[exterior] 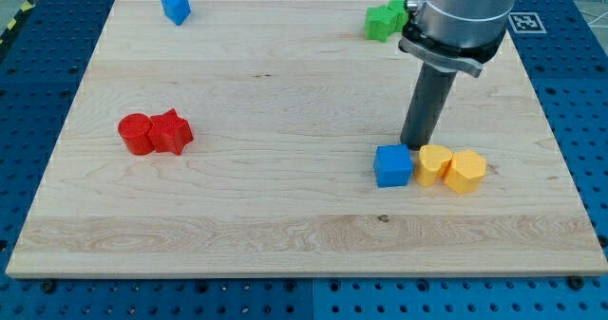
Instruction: Push the blue cube along with yellow heart and yellow hexagon a bit right
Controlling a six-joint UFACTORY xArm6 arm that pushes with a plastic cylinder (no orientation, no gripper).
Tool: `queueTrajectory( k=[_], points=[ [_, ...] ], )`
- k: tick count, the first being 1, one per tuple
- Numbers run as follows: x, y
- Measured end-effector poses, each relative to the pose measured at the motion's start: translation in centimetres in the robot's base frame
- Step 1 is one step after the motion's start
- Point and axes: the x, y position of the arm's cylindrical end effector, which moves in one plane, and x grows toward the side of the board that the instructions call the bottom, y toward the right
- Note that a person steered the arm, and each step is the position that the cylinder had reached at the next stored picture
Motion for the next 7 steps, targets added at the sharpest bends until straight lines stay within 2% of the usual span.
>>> queueTrajectory(
  k=[2,3,4,7],
  points=[
    [1.5,0.0],
    [-0.8,-0.1],
    [-1.9,-3.8],
    [0.6,-5.4]
  ],
)
